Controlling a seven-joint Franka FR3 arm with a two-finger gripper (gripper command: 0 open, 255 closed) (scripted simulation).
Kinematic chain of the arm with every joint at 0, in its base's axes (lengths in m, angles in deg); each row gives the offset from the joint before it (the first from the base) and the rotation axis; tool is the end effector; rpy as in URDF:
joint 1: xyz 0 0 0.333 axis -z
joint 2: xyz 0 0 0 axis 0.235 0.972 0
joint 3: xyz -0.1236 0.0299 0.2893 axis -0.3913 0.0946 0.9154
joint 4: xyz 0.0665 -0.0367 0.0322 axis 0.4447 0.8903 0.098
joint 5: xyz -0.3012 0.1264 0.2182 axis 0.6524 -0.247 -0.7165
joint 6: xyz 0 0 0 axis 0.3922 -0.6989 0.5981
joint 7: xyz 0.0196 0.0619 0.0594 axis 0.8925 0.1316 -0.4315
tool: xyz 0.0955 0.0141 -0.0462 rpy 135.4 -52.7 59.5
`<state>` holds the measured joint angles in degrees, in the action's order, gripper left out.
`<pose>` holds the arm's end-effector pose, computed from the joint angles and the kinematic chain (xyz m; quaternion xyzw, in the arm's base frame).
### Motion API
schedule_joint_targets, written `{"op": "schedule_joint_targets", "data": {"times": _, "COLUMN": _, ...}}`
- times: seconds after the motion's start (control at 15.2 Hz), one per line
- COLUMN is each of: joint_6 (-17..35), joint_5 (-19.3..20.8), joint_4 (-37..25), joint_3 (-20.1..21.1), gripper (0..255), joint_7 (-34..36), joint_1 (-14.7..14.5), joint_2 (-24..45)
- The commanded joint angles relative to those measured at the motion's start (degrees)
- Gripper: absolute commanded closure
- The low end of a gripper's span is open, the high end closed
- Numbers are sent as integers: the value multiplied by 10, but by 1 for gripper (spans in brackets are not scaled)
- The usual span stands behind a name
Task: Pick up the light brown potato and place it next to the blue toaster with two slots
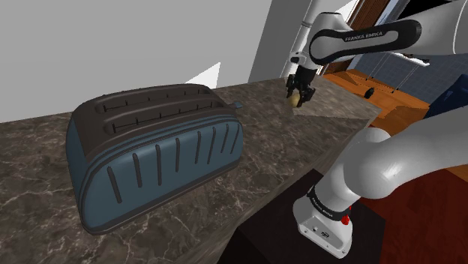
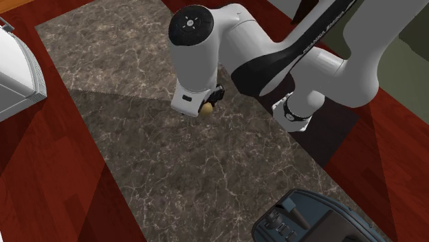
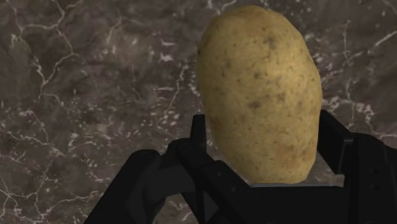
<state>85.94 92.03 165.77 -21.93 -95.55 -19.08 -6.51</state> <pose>0.3341 -0.2246 0.4174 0.8305 0.5553 -0.0395 0.0167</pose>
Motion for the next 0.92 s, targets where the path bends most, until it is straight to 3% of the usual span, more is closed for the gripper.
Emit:
{"op": "schedule_joint_targets", "data": {"times": 0.0, "joint_6": -16, "joint_5": -3, "joint_4": -12, "joint_3": 4, "gripper": 255, "joint_7": -2, "joint_1": 0, "joint_2": -5}}
{"op": "schedule_joint_targets", "data": {"times": 0.86, "joint_6": -123, "joint_5": -22, "joint_4": -90, "joint_3": 37, "gripper": 255, "joint_7": -11, "joint_1": -3, "joint_2": -33}}
